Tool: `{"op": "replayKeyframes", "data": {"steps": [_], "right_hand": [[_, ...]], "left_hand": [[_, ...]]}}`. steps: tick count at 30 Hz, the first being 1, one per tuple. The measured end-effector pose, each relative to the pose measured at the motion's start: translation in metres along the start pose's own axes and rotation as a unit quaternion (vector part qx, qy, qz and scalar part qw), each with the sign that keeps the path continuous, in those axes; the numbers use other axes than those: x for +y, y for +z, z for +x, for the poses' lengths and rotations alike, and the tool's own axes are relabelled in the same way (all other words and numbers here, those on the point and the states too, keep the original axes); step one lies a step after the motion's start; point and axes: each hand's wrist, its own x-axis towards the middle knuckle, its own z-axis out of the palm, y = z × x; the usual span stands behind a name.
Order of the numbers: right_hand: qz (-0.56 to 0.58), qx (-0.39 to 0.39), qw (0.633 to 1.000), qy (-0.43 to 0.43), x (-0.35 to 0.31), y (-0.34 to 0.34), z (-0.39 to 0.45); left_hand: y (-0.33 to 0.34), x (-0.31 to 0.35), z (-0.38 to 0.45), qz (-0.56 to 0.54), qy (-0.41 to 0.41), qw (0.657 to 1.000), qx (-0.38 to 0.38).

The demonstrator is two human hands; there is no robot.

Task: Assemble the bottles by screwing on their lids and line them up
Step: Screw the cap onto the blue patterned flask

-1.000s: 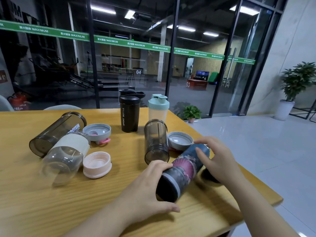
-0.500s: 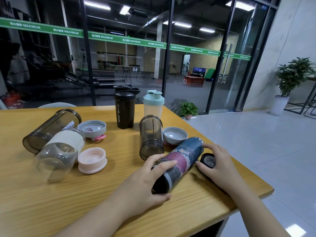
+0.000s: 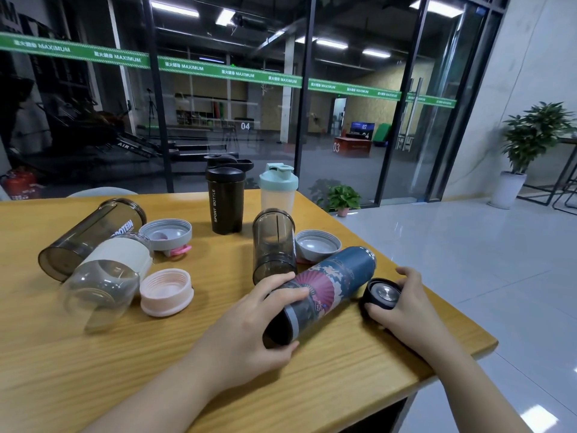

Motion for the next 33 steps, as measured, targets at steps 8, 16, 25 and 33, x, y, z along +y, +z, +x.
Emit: {"op": "replayKeyframes", "data": {"steps": [8, 16, 25, 33], "right_hand": [[0.106, 0.048, 0.993, -0.024, -0.017, -0.007, 0.004], [0.196, 0.087, 0.975, -0.063, -0.077, -0.009, 0.029], [0.175, -0.002, 0.969, -0.172, -0.13, 0.016, 0.057], [0.233, -0.041, 0.956, -0.171, -0.154, 0.034, 0.082]], "left_hand": [[-0.016, 0.007, 0.003, -0.08, -0.008, 0.992, 0.098], [-0.047, 0.005, 0.008, -0.354, -0.143, 0.883, 0.272], [-0.095, -0.02, 0.006, -0.457, -0.247, 0.755, 0.399], [-0.117, -0.028, -0.006, -0.509, -0.272, 0.726, 0.374]]}}
